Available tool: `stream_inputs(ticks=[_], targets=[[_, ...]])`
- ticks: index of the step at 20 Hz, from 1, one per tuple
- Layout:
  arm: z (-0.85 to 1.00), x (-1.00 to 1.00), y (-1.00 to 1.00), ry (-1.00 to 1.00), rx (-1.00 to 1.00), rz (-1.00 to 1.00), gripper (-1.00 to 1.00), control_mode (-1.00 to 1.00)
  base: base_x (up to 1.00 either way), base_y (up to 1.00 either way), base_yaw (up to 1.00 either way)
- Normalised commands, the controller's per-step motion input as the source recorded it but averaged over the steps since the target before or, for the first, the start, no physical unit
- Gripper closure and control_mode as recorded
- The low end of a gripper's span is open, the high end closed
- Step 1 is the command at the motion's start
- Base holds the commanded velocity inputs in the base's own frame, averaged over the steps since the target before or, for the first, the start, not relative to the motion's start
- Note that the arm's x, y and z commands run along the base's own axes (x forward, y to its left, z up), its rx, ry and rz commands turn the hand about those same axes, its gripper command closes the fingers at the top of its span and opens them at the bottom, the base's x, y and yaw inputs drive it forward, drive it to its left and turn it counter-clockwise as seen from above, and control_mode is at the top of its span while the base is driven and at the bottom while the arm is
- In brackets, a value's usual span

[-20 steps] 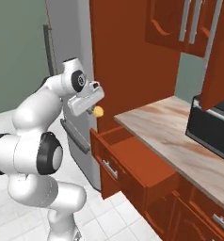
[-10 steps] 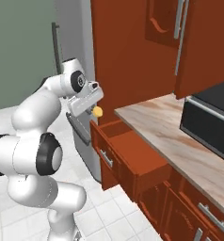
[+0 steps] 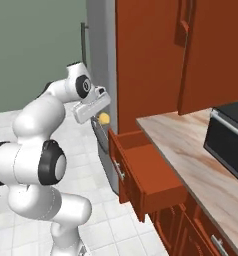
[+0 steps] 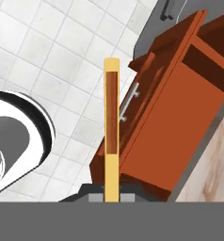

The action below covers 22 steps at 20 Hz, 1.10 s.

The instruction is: Organize the utensils by type. Pick up the wooden spoons from the counter and place them in the open cabinet. Then pick up the metallic utensils from the counter and place them in the open drawer.

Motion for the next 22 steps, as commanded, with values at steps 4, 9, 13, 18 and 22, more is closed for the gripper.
stream_inputs(ticks=[4,9,13,18,22], targets=[[0.00,0.00,0.00,0.00,0.00,0.00,1.00,1.00,-0.45,-0.47,0.08],[0.00,0.00,0.00,0.00,0.00,0.00,1.00,1.00,-0.19,-0.23,0.01],[0.00,0.00,0.00,0.00,0.00,0.00,1.00,1.00,0.05,-0.26,0.00],[0.00,0.00,0.00,0.00,0.00,0.00,1.00,1.00,0.08,-0.56,0.02],[0.00,0.00,0.00,0.00,0.00,0.00,1.00,1.00,-0.21,-0.41,0.00]])
